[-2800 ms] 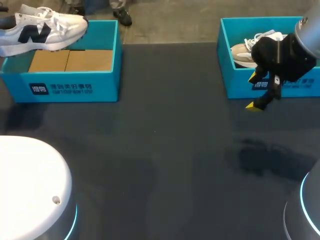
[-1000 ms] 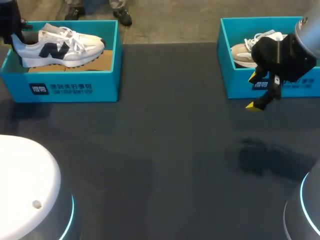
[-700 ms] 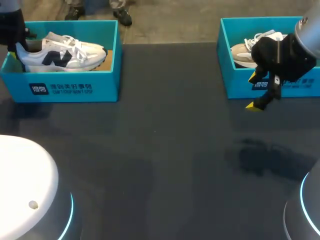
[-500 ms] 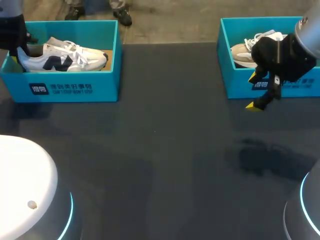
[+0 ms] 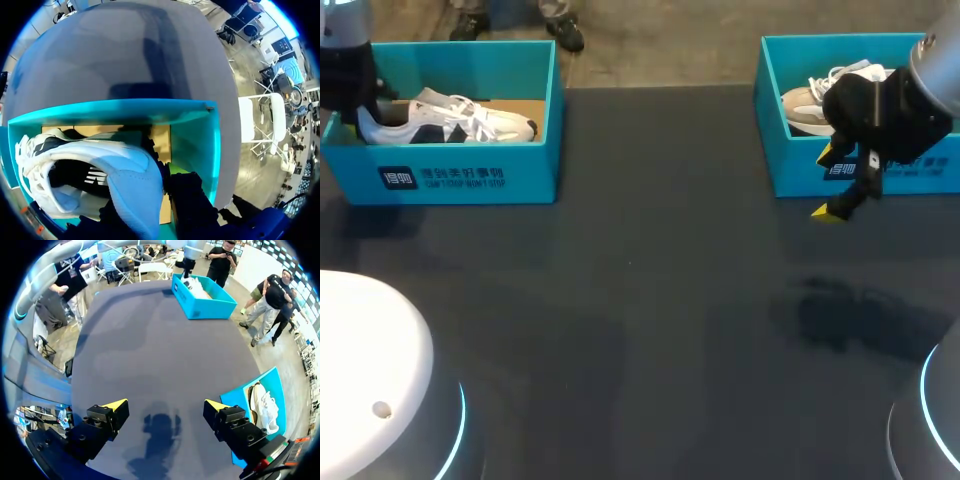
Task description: Take the shoe out of the shoebox, open the shoe tongue, remove and reinsert the insole, then place the shoe into the shoebox
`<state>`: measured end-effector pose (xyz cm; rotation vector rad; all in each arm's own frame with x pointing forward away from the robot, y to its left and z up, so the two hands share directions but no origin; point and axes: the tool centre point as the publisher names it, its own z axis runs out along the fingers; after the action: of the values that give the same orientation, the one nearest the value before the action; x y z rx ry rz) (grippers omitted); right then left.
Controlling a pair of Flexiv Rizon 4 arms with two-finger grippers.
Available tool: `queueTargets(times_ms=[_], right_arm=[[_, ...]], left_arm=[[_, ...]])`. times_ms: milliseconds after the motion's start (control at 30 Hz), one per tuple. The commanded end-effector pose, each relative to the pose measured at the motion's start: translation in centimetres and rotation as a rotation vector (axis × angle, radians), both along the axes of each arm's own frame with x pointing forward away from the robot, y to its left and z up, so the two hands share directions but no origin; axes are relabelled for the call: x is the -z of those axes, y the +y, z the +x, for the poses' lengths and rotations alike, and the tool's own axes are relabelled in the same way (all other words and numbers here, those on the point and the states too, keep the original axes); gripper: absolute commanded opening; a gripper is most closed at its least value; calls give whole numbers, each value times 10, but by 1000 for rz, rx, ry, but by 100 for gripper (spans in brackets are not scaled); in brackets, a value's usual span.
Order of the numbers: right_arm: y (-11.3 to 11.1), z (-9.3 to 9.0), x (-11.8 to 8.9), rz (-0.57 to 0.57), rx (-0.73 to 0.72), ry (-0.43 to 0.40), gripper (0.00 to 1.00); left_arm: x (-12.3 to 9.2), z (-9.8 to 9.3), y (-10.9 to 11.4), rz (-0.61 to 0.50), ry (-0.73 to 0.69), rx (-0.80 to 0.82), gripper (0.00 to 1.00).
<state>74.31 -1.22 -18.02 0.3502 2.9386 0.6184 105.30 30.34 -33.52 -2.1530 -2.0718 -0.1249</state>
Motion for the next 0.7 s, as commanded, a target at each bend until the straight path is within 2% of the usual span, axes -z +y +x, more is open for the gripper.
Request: queueTargets(times_ms=[33,700], right_arm=[[1,1,1,-3,2,1,100],[1,1,1,-3,2,1,100]], left_arm=[[9,3,-1,3,7,6,0],[45,6,-3,26,51,18,0]])
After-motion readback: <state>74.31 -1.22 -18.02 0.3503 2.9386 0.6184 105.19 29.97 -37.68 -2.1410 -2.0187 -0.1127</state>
